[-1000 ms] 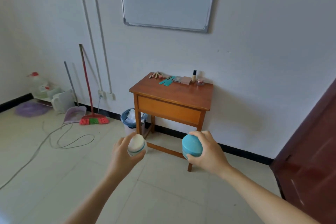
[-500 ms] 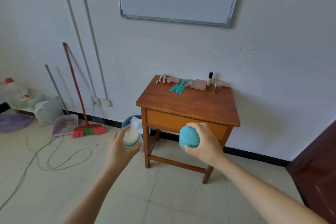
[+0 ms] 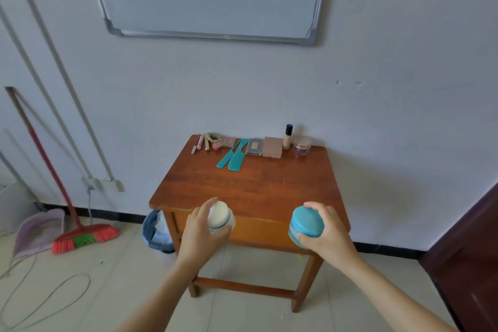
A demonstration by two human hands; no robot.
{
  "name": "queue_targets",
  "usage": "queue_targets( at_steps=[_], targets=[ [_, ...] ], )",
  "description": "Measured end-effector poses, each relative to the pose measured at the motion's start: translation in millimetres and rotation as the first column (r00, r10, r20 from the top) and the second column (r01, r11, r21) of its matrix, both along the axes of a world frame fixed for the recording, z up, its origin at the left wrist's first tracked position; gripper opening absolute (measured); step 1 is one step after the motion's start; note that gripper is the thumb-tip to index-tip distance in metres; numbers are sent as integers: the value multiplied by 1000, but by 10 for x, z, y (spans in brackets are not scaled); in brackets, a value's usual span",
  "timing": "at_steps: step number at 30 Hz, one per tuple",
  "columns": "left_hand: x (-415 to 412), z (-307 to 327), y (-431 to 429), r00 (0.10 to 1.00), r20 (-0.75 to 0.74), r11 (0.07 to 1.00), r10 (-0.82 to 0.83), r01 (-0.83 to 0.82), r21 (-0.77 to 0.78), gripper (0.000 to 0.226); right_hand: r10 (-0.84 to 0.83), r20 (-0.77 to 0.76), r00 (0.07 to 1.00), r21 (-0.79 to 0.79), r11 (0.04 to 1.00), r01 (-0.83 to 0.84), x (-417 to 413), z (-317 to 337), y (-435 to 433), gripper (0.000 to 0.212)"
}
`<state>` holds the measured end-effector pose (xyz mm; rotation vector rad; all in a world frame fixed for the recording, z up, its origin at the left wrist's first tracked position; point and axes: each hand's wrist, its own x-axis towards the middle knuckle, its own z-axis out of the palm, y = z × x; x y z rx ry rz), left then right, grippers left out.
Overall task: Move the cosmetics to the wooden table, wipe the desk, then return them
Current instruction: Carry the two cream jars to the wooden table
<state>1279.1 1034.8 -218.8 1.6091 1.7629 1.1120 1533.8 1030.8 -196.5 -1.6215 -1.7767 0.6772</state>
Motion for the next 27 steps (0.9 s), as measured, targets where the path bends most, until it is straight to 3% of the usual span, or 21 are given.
queue_targets(
  at_steps=[7, 13, 21, 27],
  targets=[
    [645, -331, 764, 992, 31, 983, -120, 123, -136, 64, -45, 9, 999, -74, 996, 46, 315, -205, 771, 61],
    [694, -572, 1483, 989, 0, 962, -149, 145, -233, 66, -153, 20, 988, -152, 976, 154, 504, -455, 1262, 64],
    [878, -696, 2730, 958, -28, 937, -287, 275, -213, 66, -317, 55, 947, -200, 926, 321, 516, -539, 2122, 63],
    [1251, -742, 3418, 880, -117, 885, -461, 446, -135, 66, -368, 90, 925, -233, 896, 379, 455, -623, 2609, 64]
  ],
)
